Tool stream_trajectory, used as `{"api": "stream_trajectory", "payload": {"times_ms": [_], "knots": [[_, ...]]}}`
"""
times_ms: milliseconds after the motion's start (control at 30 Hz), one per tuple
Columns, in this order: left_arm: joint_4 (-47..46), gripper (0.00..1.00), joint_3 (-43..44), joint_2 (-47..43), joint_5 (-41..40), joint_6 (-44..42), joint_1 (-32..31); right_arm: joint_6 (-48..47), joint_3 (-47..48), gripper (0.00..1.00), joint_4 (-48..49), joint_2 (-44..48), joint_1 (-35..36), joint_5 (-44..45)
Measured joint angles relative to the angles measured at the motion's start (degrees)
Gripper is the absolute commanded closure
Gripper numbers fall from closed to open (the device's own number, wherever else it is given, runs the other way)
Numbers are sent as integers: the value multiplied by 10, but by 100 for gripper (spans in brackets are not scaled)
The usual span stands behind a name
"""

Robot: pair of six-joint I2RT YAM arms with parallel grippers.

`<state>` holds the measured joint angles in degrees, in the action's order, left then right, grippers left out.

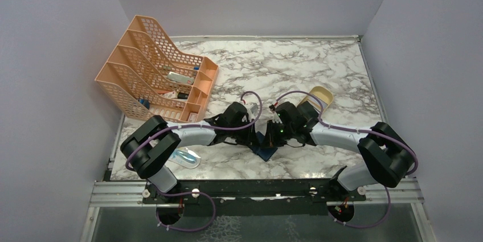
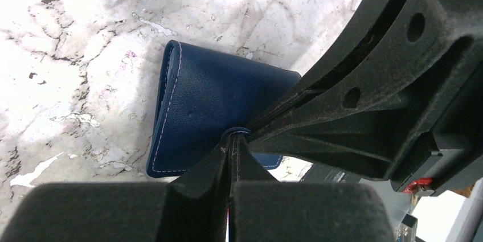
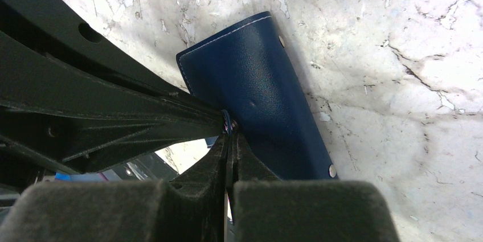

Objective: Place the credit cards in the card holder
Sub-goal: Close the card holder at the center of the board.

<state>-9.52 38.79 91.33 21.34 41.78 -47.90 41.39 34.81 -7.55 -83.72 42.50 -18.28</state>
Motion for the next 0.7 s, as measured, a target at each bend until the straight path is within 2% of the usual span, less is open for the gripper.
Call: {"api": "stream_trajectory", "payload": {"times_ms": [467, 600, 700], "knots": [[150, 96, 87, 14, -89, -8, -42, 39, -17, 98, 16, -7, -10, -13], [178, 95, 105, 19, -111, -10, -53, 45, -20, 86, 24, 2, -10, -11], [192, 86, 115, 18, -127, -13, -57, 44, -8, 78, 8, 10, -6, -5]]}}
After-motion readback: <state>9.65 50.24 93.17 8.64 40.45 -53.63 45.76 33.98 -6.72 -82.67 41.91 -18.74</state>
